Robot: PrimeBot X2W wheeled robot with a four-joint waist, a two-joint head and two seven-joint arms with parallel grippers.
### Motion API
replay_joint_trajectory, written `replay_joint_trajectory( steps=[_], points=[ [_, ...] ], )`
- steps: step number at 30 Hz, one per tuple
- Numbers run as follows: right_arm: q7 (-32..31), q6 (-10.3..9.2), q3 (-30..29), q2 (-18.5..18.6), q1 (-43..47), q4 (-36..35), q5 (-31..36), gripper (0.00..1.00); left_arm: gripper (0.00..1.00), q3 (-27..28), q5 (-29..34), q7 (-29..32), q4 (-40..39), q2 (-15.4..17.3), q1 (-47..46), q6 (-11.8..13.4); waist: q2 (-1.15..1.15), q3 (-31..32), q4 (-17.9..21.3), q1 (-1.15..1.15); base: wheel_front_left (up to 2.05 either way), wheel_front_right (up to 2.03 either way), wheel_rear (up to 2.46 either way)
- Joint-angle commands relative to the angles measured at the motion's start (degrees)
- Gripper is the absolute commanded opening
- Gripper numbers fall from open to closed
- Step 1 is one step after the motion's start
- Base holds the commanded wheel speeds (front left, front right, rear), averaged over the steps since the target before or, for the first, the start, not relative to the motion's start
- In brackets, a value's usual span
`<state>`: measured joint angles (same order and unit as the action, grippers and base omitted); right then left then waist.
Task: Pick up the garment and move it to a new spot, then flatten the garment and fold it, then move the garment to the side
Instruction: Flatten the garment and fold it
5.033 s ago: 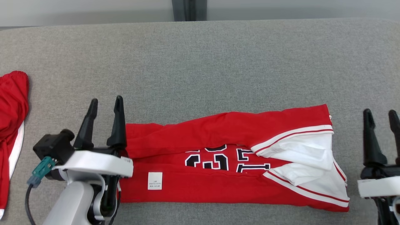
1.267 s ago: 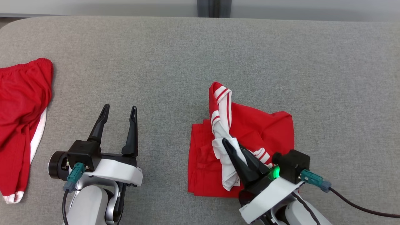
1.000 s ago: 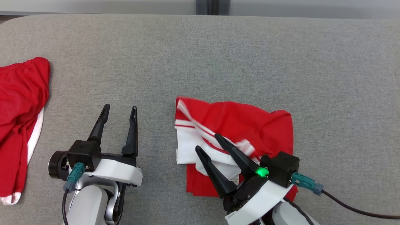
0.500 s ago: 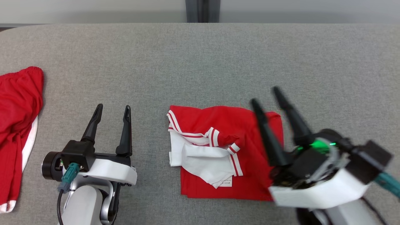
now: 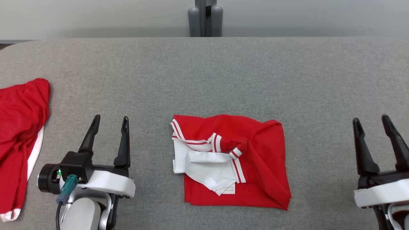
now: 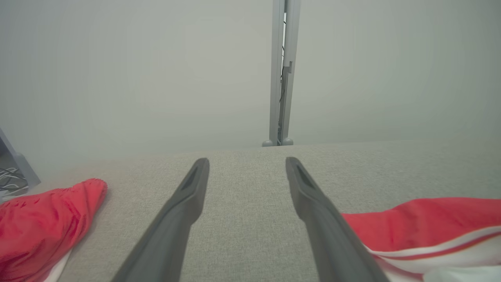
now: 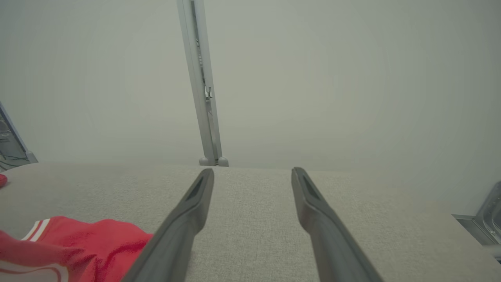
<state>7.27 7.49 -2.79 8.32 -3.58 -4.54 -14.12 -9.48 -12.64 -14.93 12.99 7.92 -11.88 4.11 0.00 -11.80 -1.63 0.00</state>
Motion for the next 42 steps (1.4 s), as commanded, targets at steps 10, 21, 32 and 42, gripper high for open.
replay_joint_trajectory(
  steps=[10, 21, 32, 42],
  points=[
    [-1.50, 0.01, -5.00, -1.11, 5.73, 2.67, 1.95, 1.00, 1.00, -0.07, -0.53, -0.15, -0.02, 0.83, 1.99, 0.58, 0.00, 2.00, -0.01, 0.00, 0.00, 0.00, 0.00],
    [-2.16, 0.01, -3.85, -1.10, 4.18, 2.57, 0.78, 1.00, 1.00, -0.79, -0.80, 0.18, -0.52, 0.96, 1.56, 0.99, 0.00, 1.46, -0.36, 0.00, 0.00, 0.00, 0.00],
    [-1.42, 0.01, 12.04, 3.37, -7.61, 12.73, -4.31, 0.00, 1.00, -3.08, -0.73, 0.04, 0.06, -0.52, -1.41, -0.04, 0.00, -1.51, -4.75, 0.00, 0.00, 0.00, 0.00],
    [0.69, 0.01, 27.76, 6.04, -18.04, 25.78, -11.15, 0.00, 1.00, -2.77, -1.45, -0.19, 1.29, -1.89, -2.62, 0.29, 0.00, -3.24, -9.05, 0.00, 0.00, 0.00, 0.00]
  ],
)
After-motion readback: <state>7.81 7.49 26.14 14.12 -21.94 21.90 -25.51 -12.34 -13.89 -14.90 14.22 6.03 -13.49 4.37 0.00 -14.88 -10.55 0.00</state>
